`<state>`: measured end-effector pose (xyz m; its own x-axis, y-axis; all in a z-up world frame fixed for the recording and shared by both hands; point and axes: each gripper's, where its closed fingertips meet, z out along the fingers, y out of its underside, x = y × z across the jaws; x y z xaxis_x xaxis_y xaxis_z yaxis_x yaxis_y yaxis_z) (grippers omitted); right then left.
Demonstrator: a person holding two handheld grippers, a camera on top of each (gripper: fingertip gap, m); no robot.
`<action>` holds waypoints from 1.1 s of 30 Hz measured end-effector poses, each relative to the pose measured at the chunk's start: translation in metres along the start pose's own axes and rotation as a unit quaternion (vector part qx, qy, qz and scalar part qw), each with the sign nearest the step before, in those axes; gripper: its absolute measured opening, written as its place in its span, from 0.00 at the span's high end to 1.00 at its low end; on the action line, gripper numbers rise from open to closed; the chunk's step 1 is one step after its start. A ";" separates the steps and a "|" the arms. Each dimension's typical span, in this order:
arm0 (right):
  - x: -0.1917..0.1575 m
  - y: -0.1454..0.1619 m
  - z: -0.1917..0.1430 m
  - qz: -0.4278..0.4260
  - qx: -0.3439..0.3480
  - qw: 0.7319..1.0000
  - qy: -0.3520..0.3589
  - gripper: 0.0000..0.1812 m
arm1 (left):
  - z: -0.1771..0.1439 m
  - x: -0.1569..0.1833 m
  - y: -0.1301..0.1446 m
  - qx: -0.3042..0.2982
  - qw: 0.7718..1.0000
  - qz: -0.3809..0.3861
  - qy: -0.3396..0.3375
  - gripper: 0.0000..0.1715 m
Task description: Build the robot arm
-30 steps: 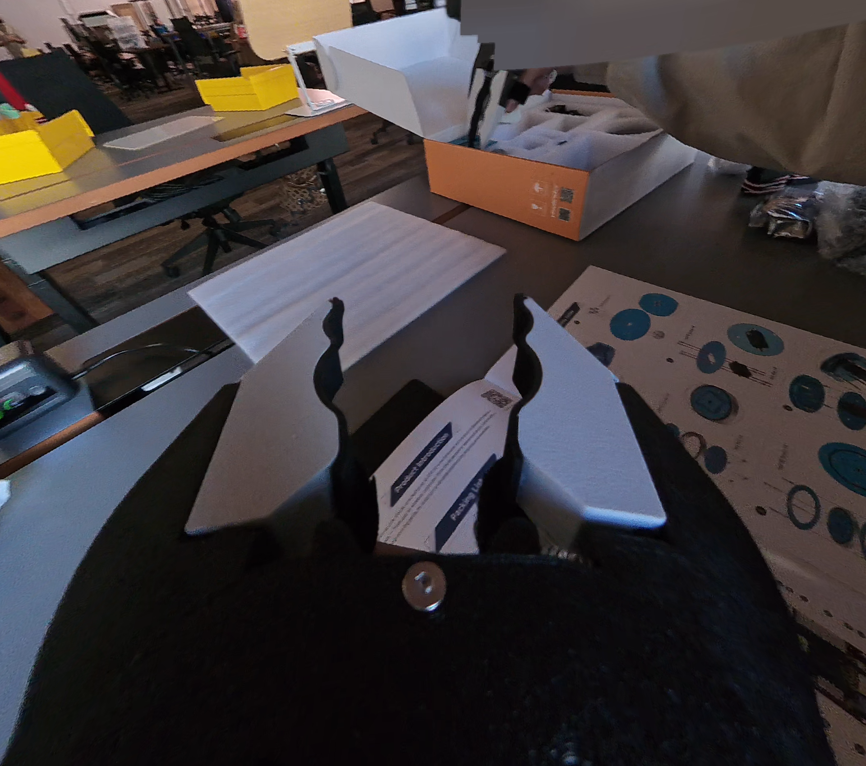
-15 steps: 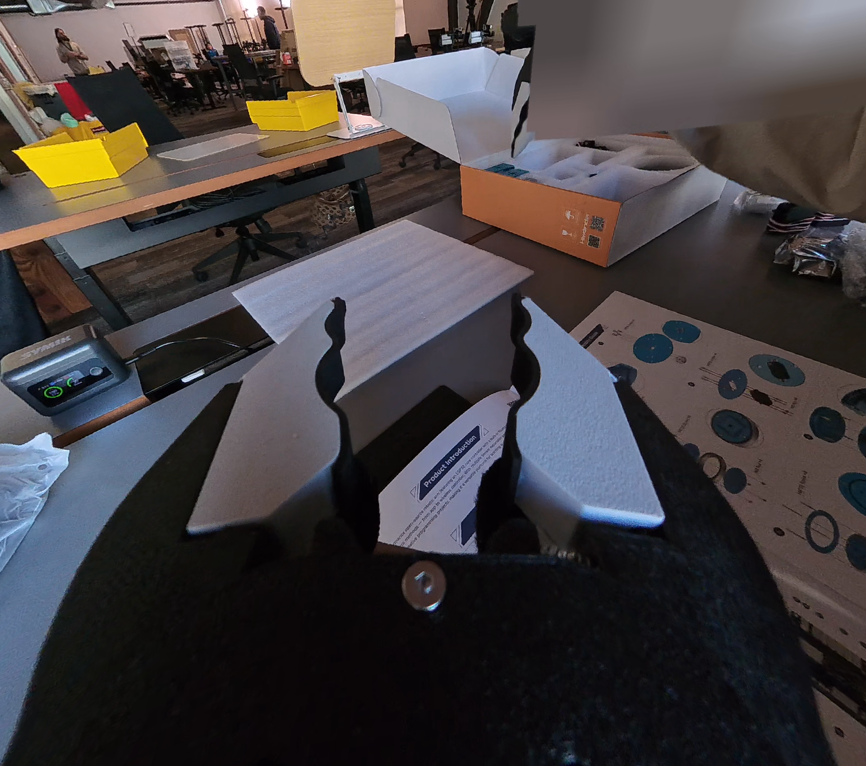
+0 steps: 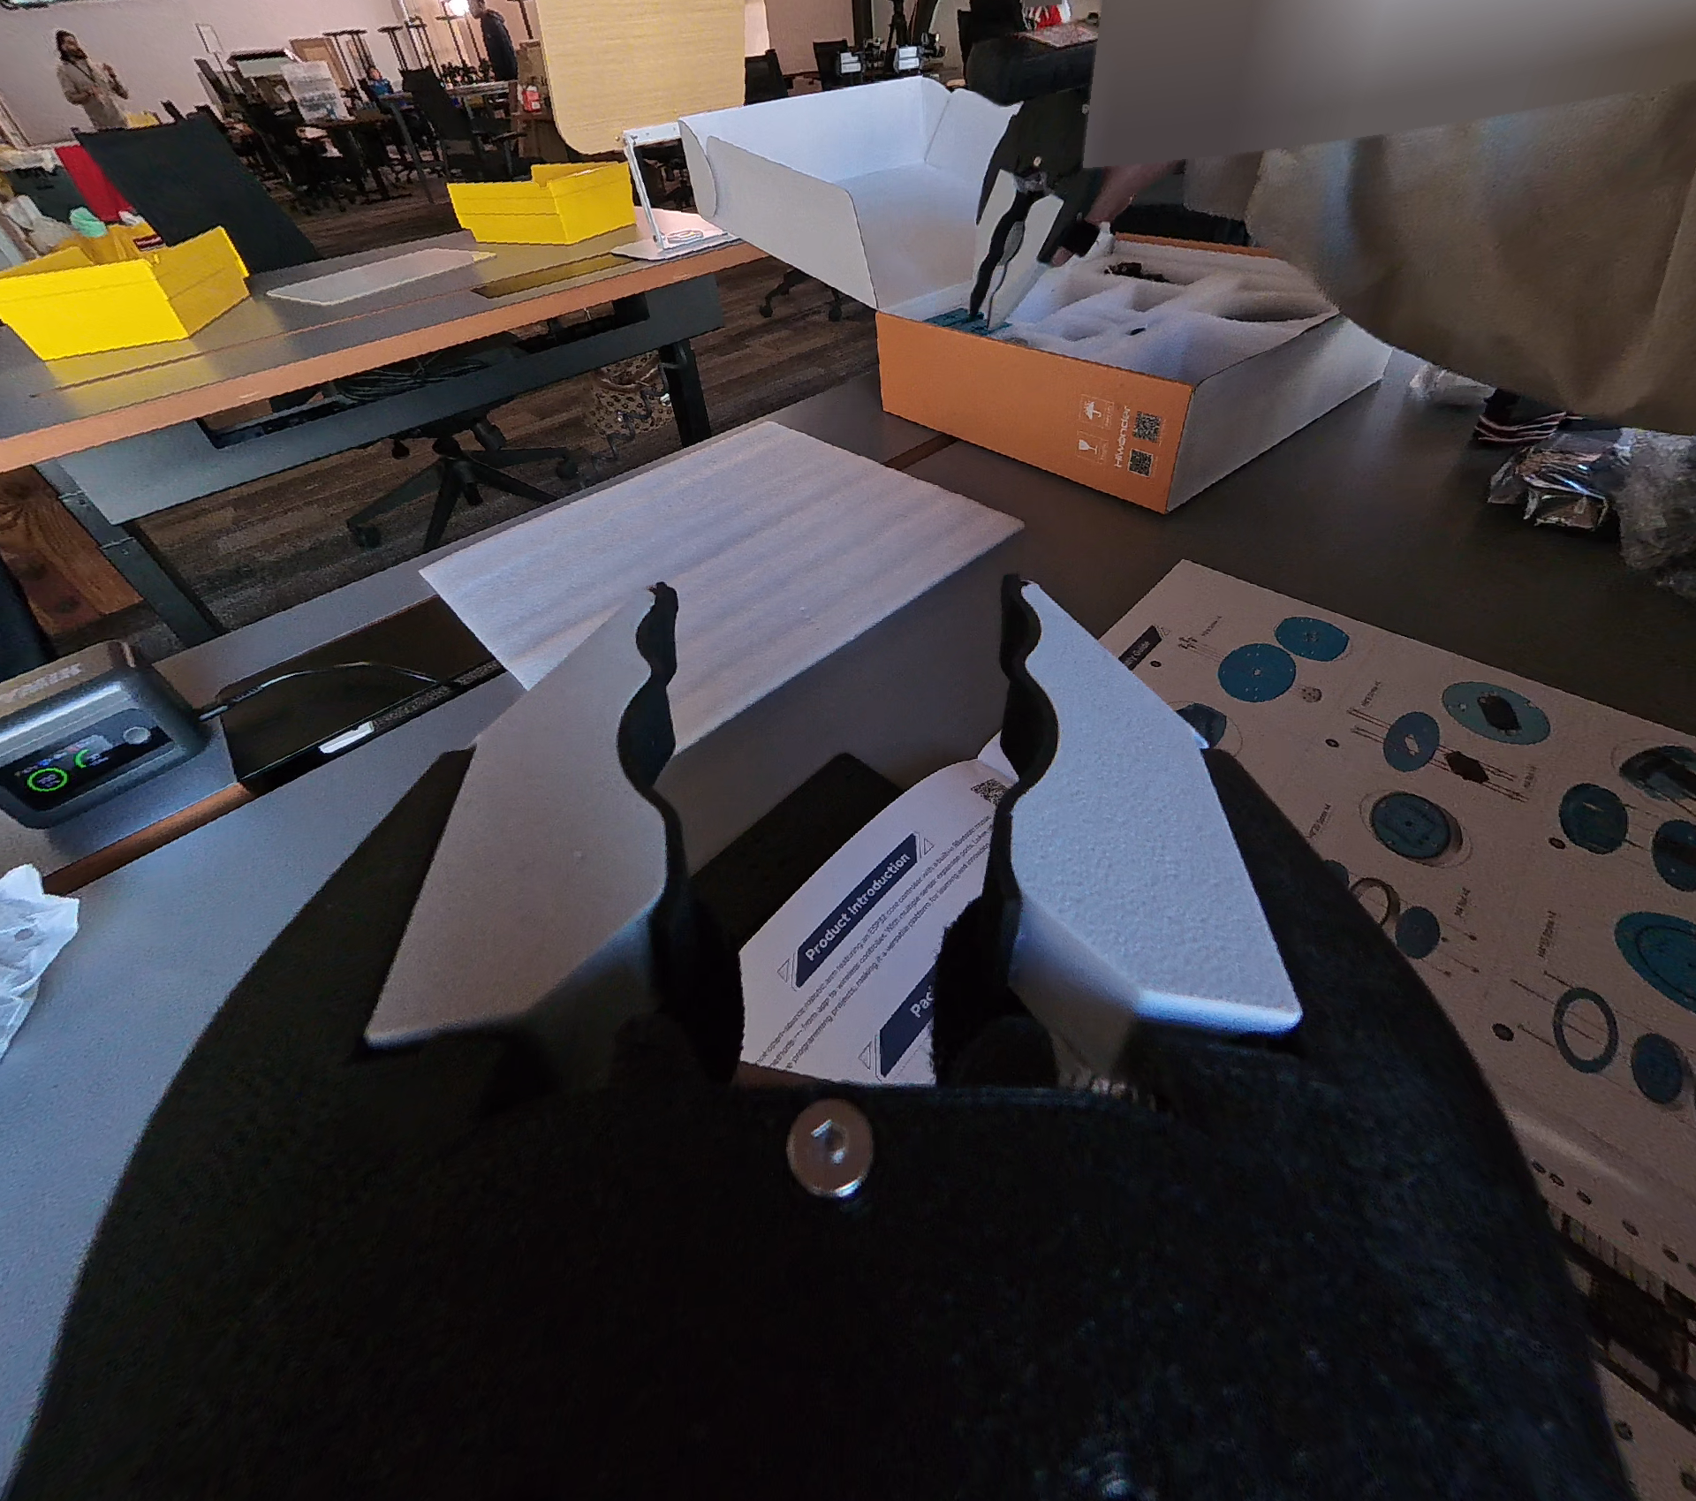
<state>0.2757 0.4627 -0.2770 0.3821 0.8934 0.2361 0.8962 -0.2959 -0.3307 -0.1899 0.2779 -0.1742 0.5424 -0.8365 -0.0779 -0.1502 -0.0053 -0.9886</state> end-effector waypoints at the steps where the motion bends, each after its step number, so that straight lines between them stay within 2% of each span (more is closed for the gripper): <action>1: -0.002 -0.003 0.002 -0.002 0.005 1.000 -0.005 0.89 | 0.000 0.000 0.000 0.000 1.000 0.000 0.000 0.59; 4: -0.005 -0.003 0.003 -0.003 -0.007 1.000 -0.014 0.90 | 0.000 0.000 -0.001 0.001 1.000 0.000 0.000 0.59; 7: -0.002 0.001 0.004 0.015 -0.015 1.000 -0.021 0.85 | -0.001 0.000 -0.001 0.002 1.000 -0.001 0.000 0.59; 12: -0.001 0.000 0.010 -0.067 -0.066 0.995 0.032 0.86 | 0.000 0.003 -0.001 0.000 1.000 0.006 0.001 0.59; 15: 0.000 0.000 0.010 -0.067 -0.082 0.993 0.050 0.86 | 0.001 0.005 -0.001 0.000 1.000 0.009 0.001 0.59; 22: 0.000 0.001 0.008 -0.040 -0.054 0.989 0.128 0.87 | 0.000 0.008 -0.005 0.005 1.000 0.022 -0.003 0.59; 24: -0.003 -0.001 0.006 -0.103 -0.070 0.976 0.178 0.95 | 0.001 0.007 -0.005 0.003 1.000 0.028 -0.008 0.59; 27: 0.002 -0.003 0.005 -0.128 -0.068 0.957 0.250 0.96 | 0.002 0.006 -0.002 -0.001 1.000 0.028 -0.009 0.59; 33: 0.005 -0.008 0.002 -0.071 0.000 0.966 0.250 0.97 | 0.003 0.006 0.000 -0.004 1.000 0.026 -0.007 0.59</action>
<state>0.2697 0.4706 -0.2747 0.3168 0.6507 0.6901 0.9475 -0.1830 -0.2623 -0.1839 0.2745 -0.1749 0.5455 -0.8279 -0.1304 -0.1852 0.0327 -0.9822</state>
